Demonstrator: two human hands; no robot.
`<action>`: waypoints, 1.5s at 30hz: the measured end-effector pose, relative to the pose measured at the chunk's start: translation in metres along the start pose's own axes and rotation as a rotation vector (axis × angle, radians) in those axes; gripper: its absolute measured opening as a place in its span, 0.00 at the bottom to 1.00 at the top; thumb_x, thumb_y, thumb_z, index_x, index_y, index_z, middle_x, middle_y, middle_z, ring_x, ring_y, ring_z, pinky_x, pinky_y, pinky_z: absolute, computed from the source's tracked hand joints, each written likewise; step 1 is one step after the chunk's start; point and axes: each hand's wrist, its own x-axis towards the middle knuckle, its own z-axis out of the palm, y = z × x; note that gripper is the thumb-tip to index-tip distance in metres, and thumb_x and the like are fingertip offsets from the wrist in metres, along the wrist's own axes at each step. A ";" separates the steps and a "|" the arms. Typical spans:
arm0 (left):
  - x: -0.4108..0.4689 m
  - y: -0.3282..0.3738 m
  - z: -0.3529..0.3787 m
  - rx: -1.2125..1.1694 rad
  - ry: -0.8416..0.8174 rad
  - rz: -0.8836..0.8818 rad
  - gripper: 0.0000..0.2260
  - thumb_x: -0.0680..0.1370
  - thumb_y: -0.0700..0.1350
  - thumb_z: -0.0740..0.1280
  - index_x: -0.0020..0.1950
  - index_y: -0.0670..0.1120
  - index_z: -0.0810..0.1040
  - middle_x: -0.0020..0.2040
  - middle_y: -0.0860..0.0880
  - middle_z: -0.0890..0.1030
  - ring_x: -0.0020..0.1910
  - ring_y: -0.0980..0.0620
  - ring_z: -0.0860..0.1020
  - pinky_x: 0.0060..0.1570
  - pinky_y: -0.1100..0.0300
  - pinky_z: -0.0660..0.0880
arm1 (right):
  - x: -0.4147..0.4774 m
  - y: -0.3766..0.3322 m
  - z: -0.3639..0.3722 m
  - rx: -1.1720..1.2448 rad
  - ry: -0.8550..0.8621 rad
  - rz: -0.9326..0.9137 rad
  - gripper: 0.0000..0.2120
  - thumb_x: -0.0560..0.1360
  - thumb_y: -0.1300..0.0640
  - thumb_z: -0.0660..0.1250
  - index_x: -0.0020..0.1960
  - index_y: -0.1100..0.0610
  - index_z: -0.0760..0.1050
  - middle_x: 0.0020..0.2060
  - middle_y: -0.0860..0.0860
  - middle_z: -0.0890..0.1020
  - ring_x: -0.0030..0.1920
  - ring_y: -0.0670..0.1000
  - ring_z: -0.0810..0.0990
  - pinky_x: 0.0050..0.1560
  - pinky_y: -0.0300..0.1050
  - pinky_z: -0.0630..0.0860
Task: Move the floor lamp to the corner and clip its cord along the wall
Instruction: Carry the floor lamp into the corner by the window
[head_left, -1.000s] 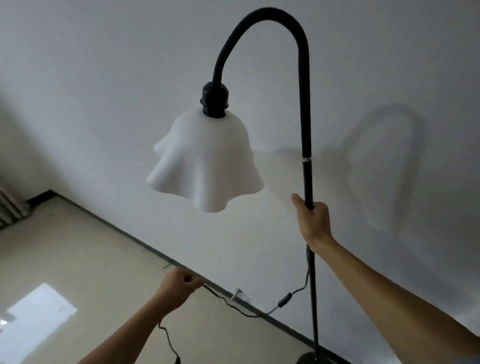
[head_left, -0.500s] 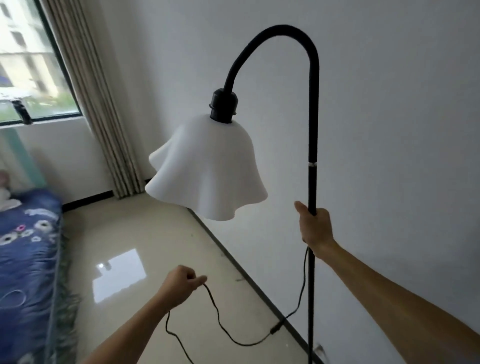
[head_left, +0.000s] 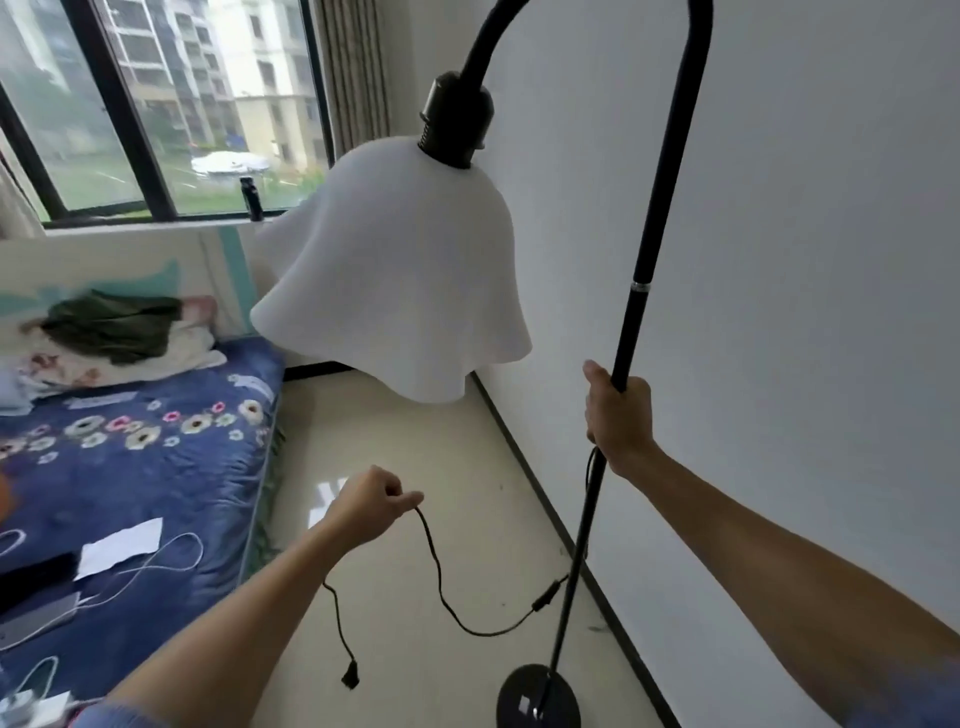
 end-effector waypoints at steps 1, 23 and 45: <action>0.019 -0.003 -0.008 0.012 0.027 -0.005 0.19 0.72 0.53 0.71 0.27 0.44 0.72 0.27 0.46 0.71 0.28 0.48 0.67 0.33 0.58 0.64 | 0.019 0.004 0.018 0.008 -0.026 -0.007 0.24 0.70 0.44 0.64 0.26 0.49 0.53 0.21 0.50 0.58 0.22 0.50 0.55 0.26 0.44 0.54; 0.437 -0.159 -0.180 0.007 0.109 -0.144 0.22 0.73 0.52 0.71 0.23 0.47 0.66 0.23 0.50 0.69 0.23 0.54 0.65 0.29 0.60 0.62 | 0.401 0.067 0.406 0.014 -0.180 -0.051 0.25 0.73 0.45 0.64 0.26 0.52 0.54 0.20 0.48 0.57 0.22 0.50 0.55 0.28 0.47 0.56; 0.936 -0.191 -0.291 0.096 0.113 -0.071 0.27 0.71 0.53 0.72 0.22 0.46 0.60 0.20 0.52 0.62 0.22 0.55 0.61 0.25 0.59 0.59 | 0.815 0.131 0.660 -0.025 -0.077 0.010 0.25 0.76 0.47 0.64 0.28 0.52 0.53 0.23 0.50 0.58 0.23 0.51 0.55 0.28 0.45 0.56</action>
